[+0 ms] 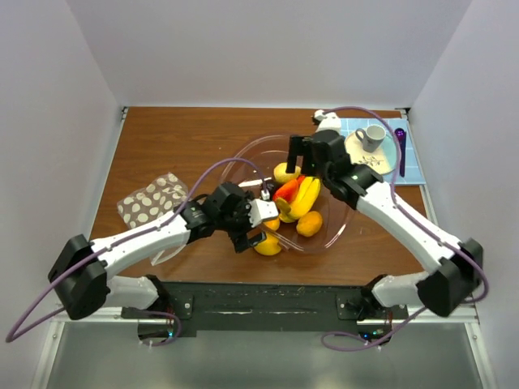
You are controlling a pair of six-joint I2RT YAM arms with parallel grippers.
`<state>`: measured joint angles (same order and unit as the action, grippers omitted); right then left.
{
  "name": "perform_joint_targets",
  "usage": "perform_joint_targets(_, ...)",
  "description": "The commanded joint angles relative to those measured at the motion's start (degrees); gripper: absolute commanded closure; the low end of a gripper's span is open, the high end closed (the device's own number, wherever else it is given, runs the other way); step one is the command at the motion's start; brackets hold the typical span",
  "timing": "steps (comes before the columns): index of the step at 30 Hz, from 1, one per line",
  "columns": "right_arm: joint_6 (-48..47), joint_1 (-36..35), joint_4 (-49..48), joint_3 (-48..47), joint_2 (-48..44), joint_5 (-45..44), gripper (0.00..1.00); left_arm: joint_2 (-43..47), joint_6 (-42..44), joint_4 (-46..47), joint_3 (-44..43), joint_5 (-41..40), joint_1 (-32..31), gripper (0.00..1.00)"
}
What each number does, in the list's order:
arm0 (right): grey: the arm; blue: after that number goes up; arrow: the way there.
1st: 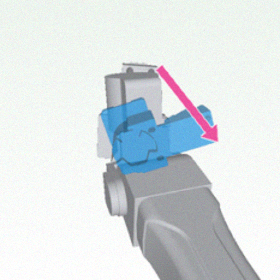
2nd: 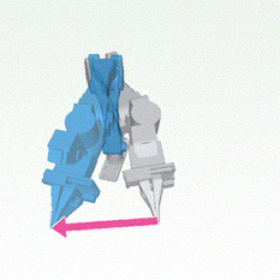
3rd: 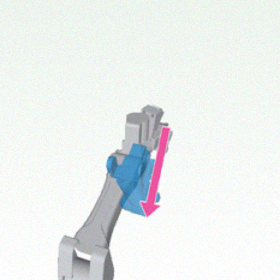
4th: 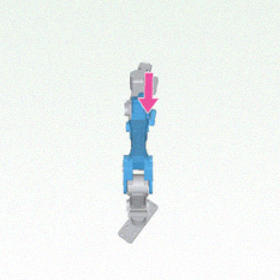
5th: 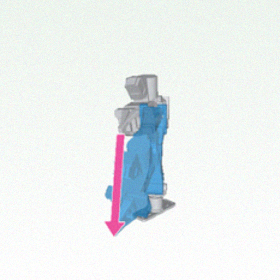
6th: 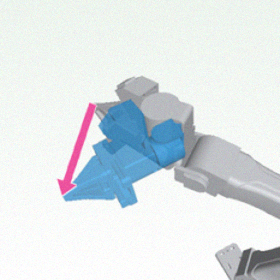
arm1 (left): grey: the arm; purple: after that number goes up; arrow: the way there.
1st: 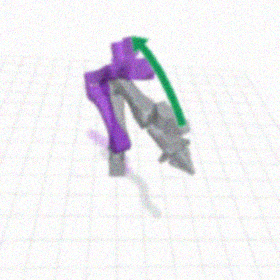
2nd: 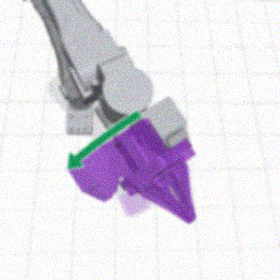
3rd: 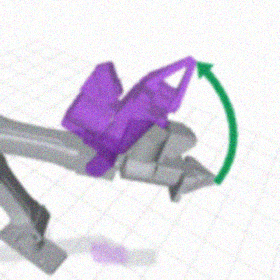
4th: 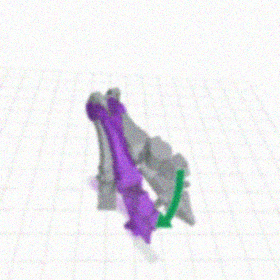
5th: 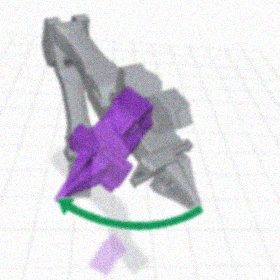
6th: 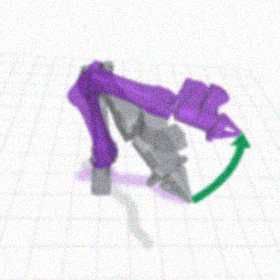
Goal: Open the zip-top bag and remove the fake food
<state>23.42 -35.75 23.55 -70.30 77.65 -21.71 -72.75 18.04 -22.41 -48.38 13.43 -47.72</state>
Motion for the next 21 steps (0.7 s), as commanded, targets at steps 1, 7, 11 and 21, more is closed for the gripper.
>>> perform_joint_targets(1, 2.59, 0.41, 2.1, 2.79, -7.23, -2.89, 0.01, -2.92, 1.21, 2.99, 0.92, 1.15, -1.23, 0.0)
perform_joint_targets(7, 3.83, 0.33, 7.91, 7.36, -14.09, -5.26, 0.01, 1.2, 3.56, -4.98, -0.22, 1.51, -1.93, 0.0)
perform_joint_targets(11, 6.63, 0.33, 12.3, 11.5, -16.74, -5.18, 0.01, 5.5, 4.63, -10.36, -2.5, -1.48, -1.93, 0.0)
perform_joint_targets(21, -1.61, -18.36, -0.6, 21.96, -33.07, 12.82, 0.02, 6.31, 1.82, -10.55, -4.63, -2.62, -1.93, 0.0)
